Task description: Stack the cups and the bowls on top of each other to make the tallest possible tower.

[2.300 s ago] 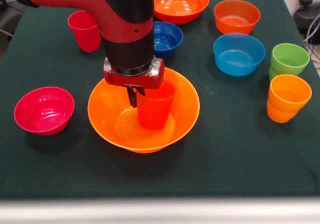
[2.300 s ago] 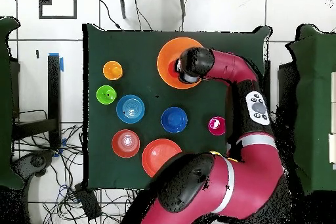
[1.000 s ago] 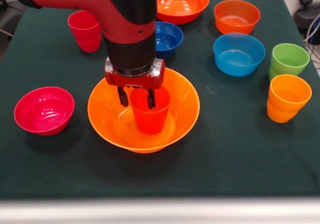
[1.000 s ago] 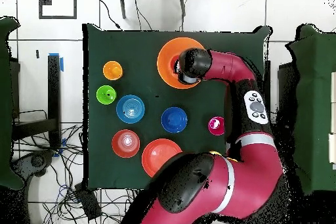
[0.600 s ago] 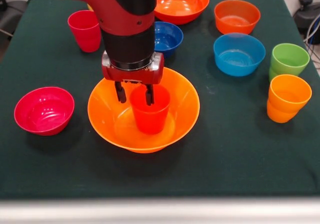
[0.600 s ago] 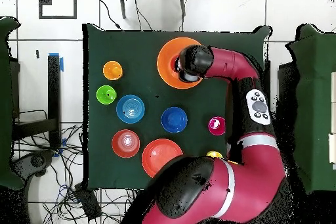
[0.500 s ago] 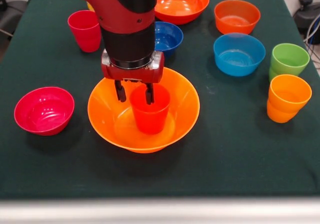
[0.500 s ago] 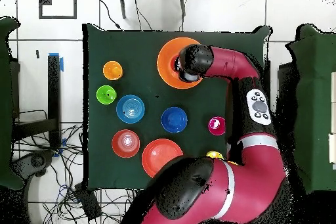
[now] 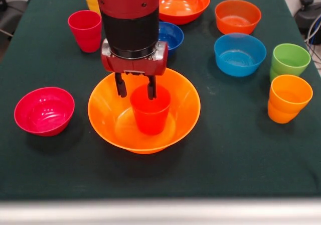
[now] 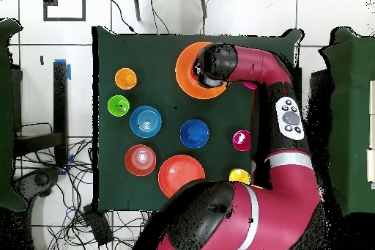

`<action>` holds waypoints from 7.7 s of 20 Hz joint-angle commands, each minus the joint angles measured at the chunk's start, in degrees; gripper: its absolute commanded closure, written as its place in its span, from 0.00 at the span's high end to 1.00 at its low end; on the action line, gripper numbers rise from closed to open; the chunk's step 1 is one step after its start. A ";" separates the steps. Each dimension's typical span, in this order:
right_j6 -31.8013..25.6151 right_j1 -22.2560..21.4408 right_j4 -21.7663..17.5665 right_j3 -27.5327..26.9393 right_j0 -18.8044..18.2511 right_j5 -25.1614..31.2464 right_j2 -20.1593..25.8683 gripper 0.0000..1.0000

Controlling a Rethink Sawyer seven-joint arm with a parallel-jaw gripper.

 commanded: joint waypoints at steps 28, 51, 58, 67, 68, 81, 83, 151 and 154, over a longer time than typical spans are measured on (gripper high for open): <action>6.40 -2.50 -0.36 4.47 12.82 3.74 -2.49 1.00; 8.86 -5.52 0.49 19.07 13.32 -6.74 -6.80 1.00; 11.07 -7.43 0.07 23.92 15.89 -8.07 -10.67 1.00; 9.19 -8.28 0.13 28.01 16.39 -11.11 -12.31 1.00; 9.09 -8.35 0.27 28.23 16.37 -11.23 -12.38 1.00; 9.03 -6.46 1.70 27.97 16.79 -14.05 -13.41 1.00; 9.12 -6.13 1.73 27.90 16.81 -14.48 -13.52 1.00; 7.01 -8.29 8.06 28.75 20.10 -14.30 -14.74 1.00; 7.16 -8.37 8.67 28.47 20.40 -14.06 -14.53 1.00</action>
